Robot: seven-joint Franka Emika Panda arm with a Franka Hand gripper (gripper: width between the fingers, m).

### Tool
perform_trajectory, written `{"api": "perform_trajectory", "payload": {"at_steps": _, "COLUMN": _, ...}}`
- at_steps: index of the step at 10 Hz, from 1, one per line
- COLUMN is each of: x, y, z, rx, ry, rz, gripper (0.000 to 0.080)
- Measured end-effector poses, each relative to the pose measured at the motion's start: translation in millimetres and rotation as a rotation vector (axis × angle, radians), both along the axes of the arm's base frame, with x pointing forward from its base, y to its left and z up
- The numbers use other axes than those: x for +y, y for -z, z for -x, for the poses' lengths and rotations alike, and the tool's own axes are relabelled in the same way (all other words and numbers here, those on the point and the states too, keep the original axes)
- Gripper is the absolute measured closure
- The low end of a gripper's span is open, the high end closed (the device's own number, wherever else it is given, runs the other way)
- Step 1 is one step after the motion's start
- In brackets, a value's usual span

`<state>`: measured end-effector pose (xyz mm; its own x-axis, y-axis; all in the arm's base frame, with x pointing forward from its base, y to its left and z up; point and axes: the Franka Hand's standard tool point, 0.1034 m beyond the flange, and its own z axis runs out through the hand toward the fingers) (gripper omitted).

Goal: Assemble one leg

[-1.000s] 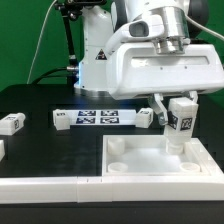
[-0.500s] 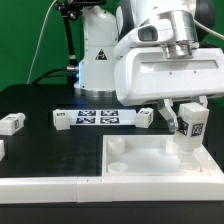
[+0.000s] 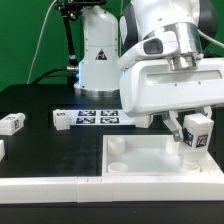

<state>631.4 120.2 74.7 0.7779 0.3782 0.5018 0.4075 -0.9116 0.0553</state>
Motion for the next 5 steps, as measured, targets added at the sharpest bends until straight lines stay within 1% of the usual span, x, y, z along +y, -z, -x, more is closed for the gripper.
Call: {"api": "perform_trajectory", "payload": {"at_steps": 5, "x": 0.2, "y": 7.9, "z": 3.5, "rx": -0.008, "ry": 0.001, "rz": -0.003, "gripper": 0.0514}}
